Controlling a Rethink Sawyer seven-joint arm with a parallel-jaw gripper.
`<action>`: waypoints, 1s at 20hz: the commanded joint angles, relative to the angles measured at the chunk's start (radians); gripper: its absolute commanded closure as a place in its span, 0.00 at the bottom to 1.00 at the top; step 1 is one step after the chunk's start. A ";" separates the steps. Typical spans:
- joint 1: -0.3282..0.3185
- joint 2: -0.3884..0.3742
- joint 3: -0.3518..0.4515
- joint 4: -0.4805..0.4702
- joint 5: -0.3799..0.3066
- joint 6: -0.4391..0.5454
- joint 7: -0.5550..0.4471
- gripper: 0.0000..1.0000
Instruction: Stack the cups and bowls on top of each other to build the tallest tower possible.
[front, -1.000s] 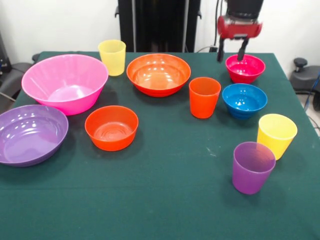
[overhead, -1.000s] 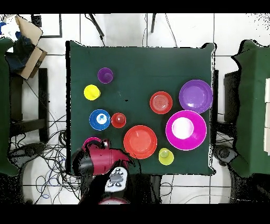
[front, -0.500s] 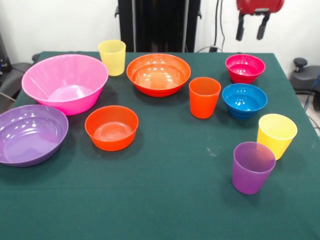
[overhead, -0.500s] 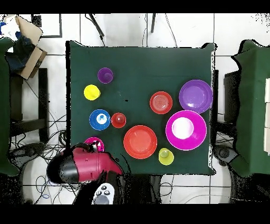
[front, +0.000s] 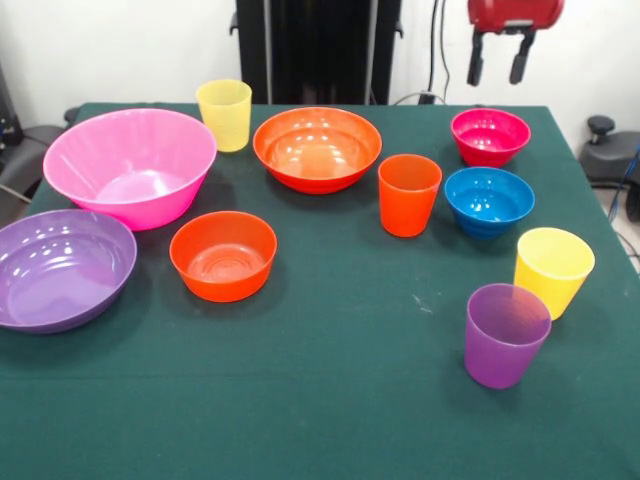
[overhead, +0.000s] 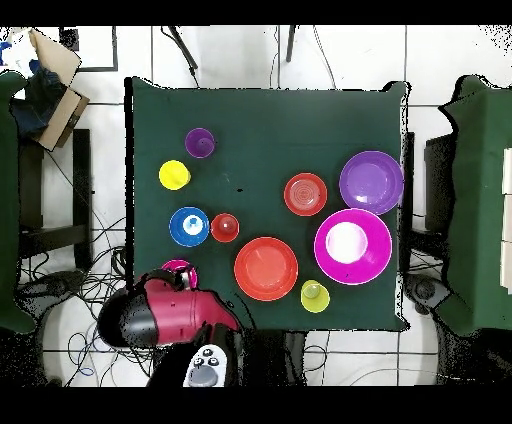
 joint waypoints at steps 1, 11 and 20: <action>-0.032 0.093 0.067 0.084 -0.010 -0.076 0.202 0.00; -0.051 0.175 0.079 0.065 -0.018 -0.147 0.193 0.00; -0.038 0.254 0.086 0.040 -0.011 -0.218 0.214 0.00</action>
